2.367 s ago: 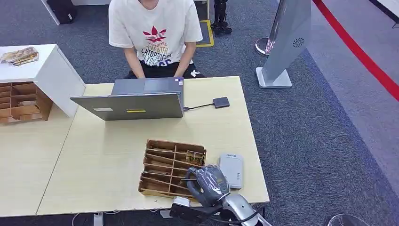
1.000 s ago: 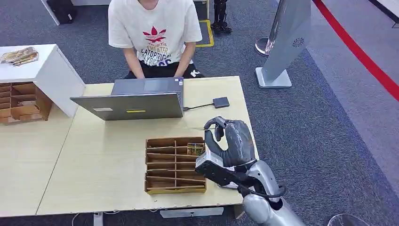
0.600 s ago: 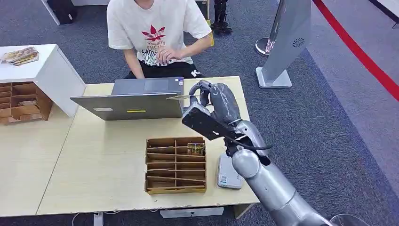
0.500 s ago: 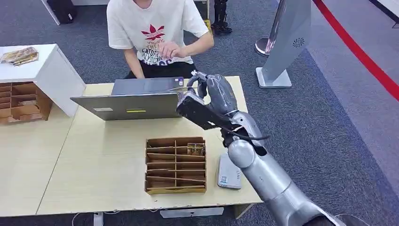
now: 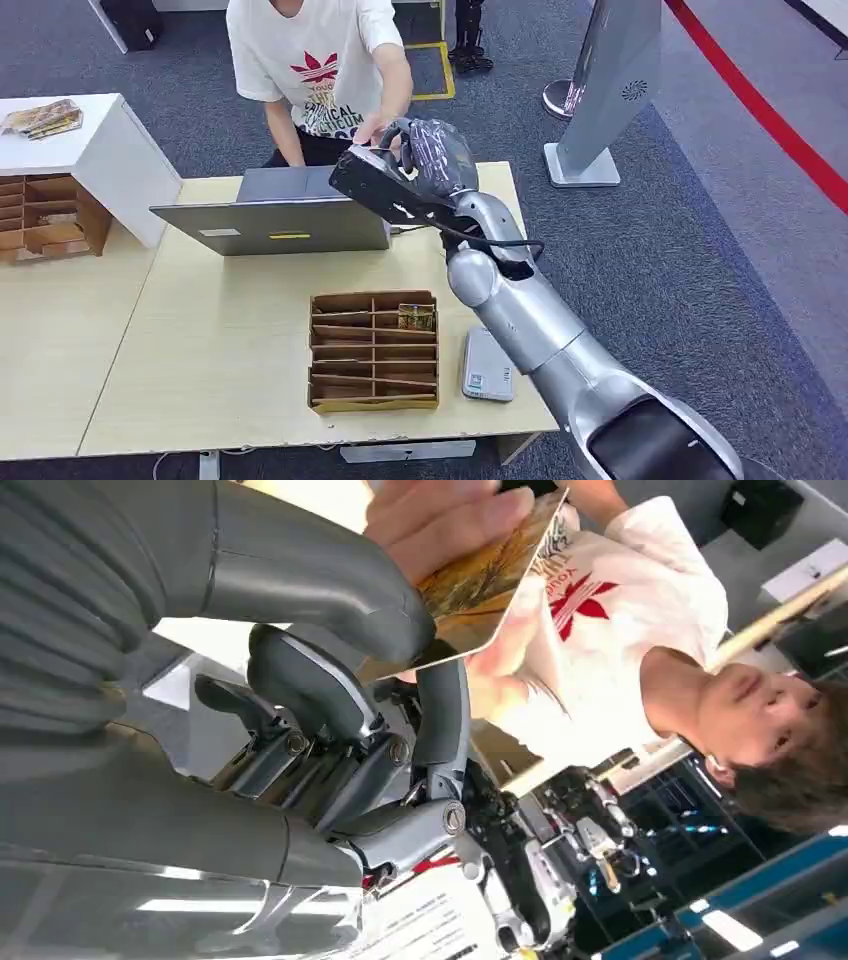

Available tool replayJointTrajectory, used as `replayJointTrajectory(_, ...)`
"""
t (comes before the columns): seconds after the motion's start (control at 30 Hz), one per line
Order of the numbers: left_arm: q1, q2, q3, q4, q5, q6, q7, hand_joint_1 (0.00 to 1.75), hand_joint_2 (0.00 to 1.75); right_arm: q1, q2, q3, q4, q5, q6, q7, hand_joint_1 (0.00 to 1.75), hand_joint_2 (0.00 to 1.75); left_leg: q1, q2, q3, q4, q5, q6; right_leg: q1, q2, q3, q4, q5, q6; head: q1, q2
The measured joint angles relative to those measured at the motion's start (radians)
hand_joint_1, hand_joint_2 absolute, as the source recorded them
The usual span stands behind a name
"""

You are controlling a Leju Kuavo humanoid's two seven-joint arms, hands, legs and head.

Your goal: Pass the card to the sensor for recognition and then transmit it.

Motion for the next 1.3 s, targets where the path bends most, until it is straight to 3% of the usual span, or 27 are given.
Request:
replayJointTrajectory(0.17, -0.005, 0.0, -0.013, 0.0, -0.008, -0.001, 0.009, 0.0, 0.0, -0.02, 0.019, 0.0, 0.055, 0.031, -0.01, 0.009, 1.75, 1.75, 0.0, 0.0, 0.0, 0.0, 0.0, 0.0, 0.0, 0.0, 0.0, 0.0, 0.0, 0.0, 0.0, 0.0)
replayJointTrajectory(0.2, -0.006, 0.0, -0.015, 0.0, -0.009, -0.001, 0.011, 0.0, 0.0, -0.025, 0.025, 0.0, 0.073, 0.047, -0.016, 0.014, 0.65, 1.75, 0.0, 0.0, 0.0, 0.0, 0.0, 0.0, 0.0, 0.0, 0.0, 0.0, 0.0, 0.0, 0.0, 0.0)
replayJointTrajectory(0.23, -0.008, 0.0, -0.016, 0.0, -0.011, -0.002, 0.013, 0.0, 0.0, -0.029, 0.032, 0.002, 0.088, 0.062, -0.022, 0.02, 0.0, 1.75, 0.0, 0.0, 0.0, 0.0, 0.0, 0.0, 0.0, 0.0, 0.0, 0.0, 0.0, 0.0, 0.0, 0.0)
replayJointTrajectory(0.27, -0.01, 0.0, -0.016, 0.0, -0.013, -0.002, 0.016, 0.0, 0.0, -0.033, 0.039, 0.003, 0.107, 0.078, -0.027, 0.023, 0.0, 1.75, 0.0, 0.0, 0.0, 0.0, 0.0, 0.0, 0.0, 0.0, 0.0, 0.0, 0.0, 0.0, 0.0, 0.0)
replayJointTrajectory(0.3, -0.012, -0.001, -0.017, 0.0, -0.015, -0.003, 0.019, 0.0, 0.0, -0.035, 0.047, 0.007, 0.126, 0.089, -0.028, 0.025, 0.0, 0.0, 0.0, 0.0, 0.0, 0.0, 0.0, 0.0, 0.0, 0.0, 0.0, 0.0, 0.0, 0.0, 0.0, 0.0)
replayJointTrajectory(0.43, -0.018, -0.002, -0.022, 0.0, -0.013, -0.003, 0.024, 0.0, 0.0, -0.034, 0.074, 0.016, 0.187, 0.097, 0.008, 0.002, 0.0, 0.0, 0.0, 0.0, 0.0, 0.0, 0.0, 0.0, 0.0, 0.0, 0.0, 0.0, 0.0, 0.0, 0.0, 0.0)
replayJointTrajectory(0.63, -0.014, -0.002, -0.022, 0.0, 0.013, -0.003, 0.027, 0.0, 0.0, 0.016, 0.094, 0.015, 0.179, -0.031, 0.123, -0.099, 0.0, 0.0, 0.0, 0.0, 0.0, 0.0, 0.0, 0.0, 0.0, 0.0, 0.0, 0.0, 0.0, 0.0, 0.0, 0.0)
replayJointTrajectory(0.7, -0.01, -0.002, -0.022, 0.0, 0.026, -0.003, 0.019, 0.0, 0.0, 0.051, 0.094, 0.012, 0.135, -0.141, 0.212, -0.144, 0.0, 0.0, 0.0, 0.0, 0.0, 0.0, 0.0, 0.0, 0.0, 0.0, 0.0, 0.0, 0.0, 0.0, 0.0, 0.0)
replayJointTrajectory(0.8, -0.003, -0.002, -0.022, 0.0, 0.049, -0.003, 0.002, 0.0, 0.0, 0.136, 0.083, 0.017, 0.006, -0.405, 0.426, -0.212, 0.0, 0.0, 0.0, 0.0, 0.0, 0.0, 0.0, 0.0, 0.0, 0.0, -0.001, -0.001, -0.001, 0.001, 0.0, 0.0)
replayJointTrajectory(0.93, 0.006, -0.002, -0.022, 0.0, 0.073, -0.003, -0.018, 0.0, 0.0, 0.262, 0.011, 0.049, -0.2, -0.739, 0.617, -0.301, 0.0, 0.0, 0.0, -0.002, -0.001, 0.0, -0.001, 0.0, 0.0, -0.001, 0.0, -0.002, -0.001, 0.001, 0.0, 0.0)
replayJointTrajectory(1.03, 0.012, -0.002, -0.022, 0.0, 0.082, -0.004, -0.025, 0.0, 0.0, 0.368, -0.071, 0.065, -0.359, -0.937, 0.786, -0.385, 0.0, 0.0, 0.0, -0.001, -0.001, 0.0, -0.002, 0.002, 0.0, -0.001, 0.0, -0.003, -0.001, 0.001, 0.0, 0.0)
replayJointTrajectory(1.1, 0.013, -0.001, -0.022, 0.0, 0.082, -0.005, -0.03, 0.0, 0.0, 0.429, -0.117, 0.067, -0.444, -0.988, 0.862, -0.434, 0.0, 0.0, 0.0, -0.001, -0.001, 0.0, -0.002, 0.002, 0.0, -0.001, 0.0, -0.003, -0.001, 0.001, 0.0, 0.0)
replayJointTrajectory(1.3, 0.014, 0.001, -0.022, 0.0, 0.084, -0.006, -0.042, 0.0, 0.0, 0.53, -0.199, 0.072, -0.583, -1.002, 0.936, -0.488, 0.0, 0.0, 0.0, -0.001, 0.0, 0.0, -0.002, 0.002, 0.0, -0.001, 0.001, -0.003, -0.001, 0.001, 0.0, 0.0)
